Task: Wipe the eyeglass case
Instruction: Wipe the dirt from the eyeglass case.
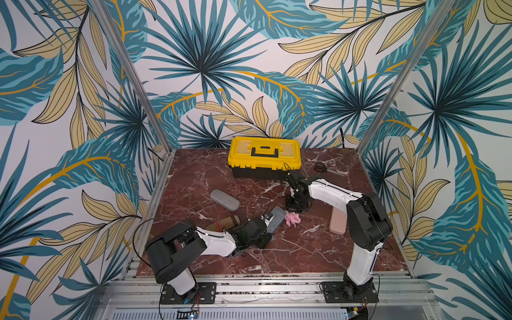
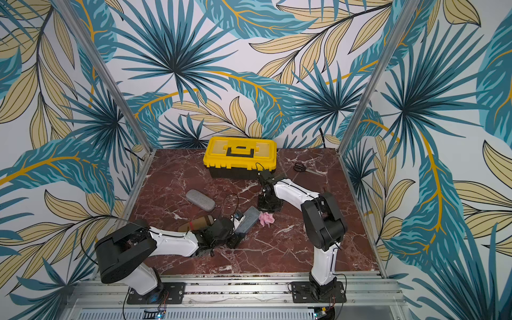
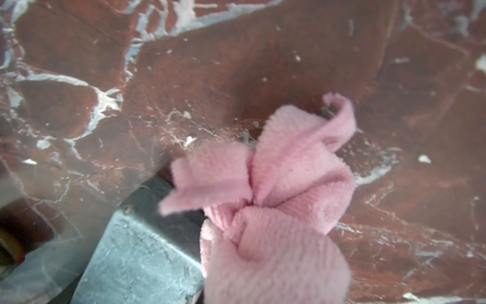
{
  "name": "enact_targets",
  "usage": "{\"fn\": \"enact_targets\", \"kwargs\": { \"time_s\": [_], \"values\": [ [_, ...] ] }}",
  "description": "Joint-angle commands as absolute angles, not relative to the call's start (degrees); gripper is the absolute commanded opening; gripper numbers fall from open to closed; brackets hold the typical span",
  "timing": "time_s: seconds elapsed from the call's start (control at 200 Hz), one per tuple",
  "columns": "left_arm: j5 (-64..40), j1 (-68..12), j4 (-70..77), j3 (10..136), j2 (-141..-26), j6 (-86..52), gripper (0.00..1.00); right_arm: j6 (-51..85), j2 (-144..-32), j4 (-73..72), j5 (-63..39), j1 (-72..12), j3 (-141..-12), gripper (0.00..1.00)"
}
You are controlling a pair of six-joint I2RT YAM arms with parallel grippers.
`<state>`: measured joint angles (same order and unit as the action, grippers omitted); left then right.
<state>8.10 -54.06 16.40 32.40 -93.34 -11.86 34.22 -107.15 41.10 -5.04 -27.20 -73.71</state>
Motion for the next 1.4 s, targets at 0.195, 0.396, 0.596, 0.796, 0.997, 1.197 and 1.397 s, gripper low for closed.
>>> {"fn": "enact_targets", "kwargs": {
  "time_s": [0.195, 0.396, 0.596, 0.796, 0.997, 1.197, 1.397],
  "values": [
    [1.4, -54.1, 13.5, 34.5, -97.5, -13.4, 0.20, 51.6, -99.9, 22.6, -22.4, -41.9, -61.3, 0.00],
    [1.2, -54.1, 12.9, 34.5, -97.5, -13.3, 0.20, 48.5, -103.5, 24.3, -22.5, -41.7, -67.5, 0.00],
    [0.2, -54.2, 13.2, 33.2, -96.2, -13.8, 0.19, 37.3, -108.0, 38.5, -5.1, -31.7, -78.1, 0.00],
    [0.4, -54.2, 12.7, 33.4, -96.1, -13.6, 0.18, 33.2, -110.3, 44.1, -1.3, -31.7, -81.5, 0.00],
    [0.5, -54.2, 12.9, 33.8, -96.8, -13.6, 0.18, 39.6, -102.3, 40.2, -9.9, -39.1, -72.3, 0.00],
    [-0.1, -54.2, 12.0, 34.1, -96.6, -13.1, 0.18, 40.0, -102.1, 38.6, -13.7, -39.5, -75.3, 0.00],
    [0.3, -54.2, 12.3, 32.9, -93.4, -13.6, 0.18, 34.4, -110.3, 42.7, -12.8, -33.9, -82.0, 0.00]
  ]
}}
